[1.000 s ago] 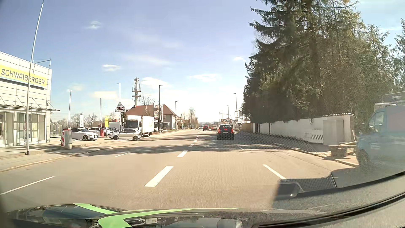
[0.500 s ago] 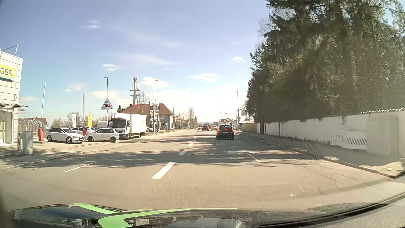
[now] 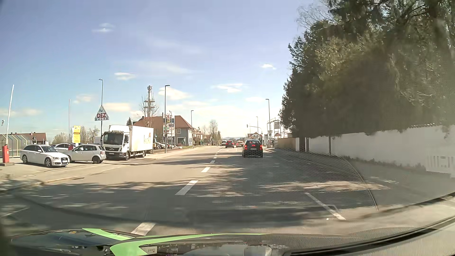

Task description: Follow the waypoints while adhering to traffic rules and regulations

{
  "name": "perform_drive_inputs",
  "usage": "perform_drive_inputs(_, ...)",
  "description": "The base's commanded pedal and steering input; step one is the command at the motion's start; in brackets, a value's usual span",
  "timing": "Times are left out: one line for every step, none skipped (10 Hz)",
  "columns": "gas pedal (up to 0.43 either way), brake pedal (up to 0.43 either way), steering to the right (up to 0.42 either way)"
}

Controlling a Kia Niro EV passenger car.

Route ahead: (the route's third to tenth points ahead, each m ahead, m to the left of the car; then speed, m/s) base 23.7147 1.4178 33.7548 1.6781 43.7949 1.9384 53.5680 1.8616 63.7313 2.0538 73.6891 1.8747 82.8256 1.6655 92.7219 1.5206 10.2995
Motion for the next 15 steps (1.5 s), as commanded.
perform_drive_inputs(0.067,0.0,0.001)
perform_drive_inputs(0.039,0.0,0.001)
perform_drive_inputs(0.02,0.0,0.001)
perform_drive_inputs(0.028,0.0,0.001)
perform_drive_inputs(0.028,0.0,0.0)
perform_drive_inputs(0.028,0.0,0.0)
perform_drive_inputs(0.028,0.0,0.0)
perform_drive_inputs(0.028,0.0,-0.002)
perform_drive_inputs(0.028,0.0,-0.008)
perform_drive_inputs(0.028,0.0,-0.013)
perform_drive_inputs(0.028,0.0,-0.017)
perform_drive_inputs(0.028,0.0,-0.022)
perform_drive_inputs(0.028,0.0,-0.023)
perform_drive_inputs(0.0,0.0,-0.023)
perform_drive_inputs(0.0,0.0,-0.023)
